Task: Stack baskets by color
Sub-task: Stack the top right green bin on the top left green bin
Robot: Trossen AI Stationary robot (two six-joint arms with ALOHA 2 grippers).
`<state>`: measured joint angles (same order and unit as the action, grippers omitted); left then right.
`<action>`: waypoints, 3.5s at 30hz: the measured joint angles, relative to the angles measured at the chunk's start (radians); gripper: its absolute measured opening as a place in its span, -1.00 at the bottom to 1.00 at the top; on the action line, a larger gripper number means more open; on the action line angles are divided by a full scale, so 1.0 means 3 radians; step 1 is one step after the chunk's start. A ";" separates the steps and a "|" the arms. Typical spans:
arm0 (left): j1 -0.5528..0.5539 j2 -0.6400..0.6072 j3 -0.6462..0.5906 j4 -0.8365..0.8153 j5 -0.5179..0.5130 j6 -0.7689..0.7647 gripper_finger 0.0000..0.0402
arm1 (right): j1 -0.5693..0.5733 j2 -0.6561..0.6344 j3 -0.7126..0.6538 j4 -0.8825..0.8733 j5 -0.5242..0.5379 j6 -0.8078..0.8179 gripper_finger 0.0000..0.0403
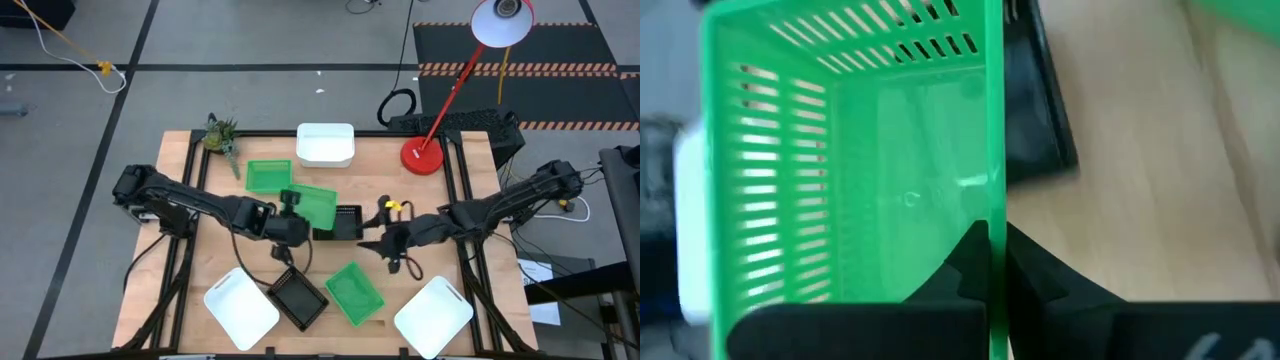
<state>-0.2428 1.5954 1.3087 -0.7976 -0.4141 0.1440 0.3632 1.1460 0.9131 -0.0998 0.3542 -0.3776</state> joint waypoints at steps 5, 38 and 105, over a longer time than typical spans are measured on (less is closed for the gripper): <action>-0.0011 -0.0366 -0.0001 -0.0380 -0.0190 -0.0168 -0.96 | 0.0180 -0.0365 0.0001 -0.0409 0.0461 0.0266 -0.10; 0.1441 -0.1298 -0.1592 0.0605 0.0354 0.0388 -0.91 | 0.0411 -0.1025 0.0001 -0.0979 0.0652 0.0879 -0.14; 0.1821 -0.1285 -0.1929 0.0822 0.0686 0.0686 -0.45 | 0.0410 -0.1023 -0.0003 -0.0903 0.0654 0.0870 -0.14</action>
<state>0.3035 1.2100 0.7300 -0.5509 -0.2083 0.3499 0.4862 0.8391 0.9123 -0.3706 0.5503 -0.1165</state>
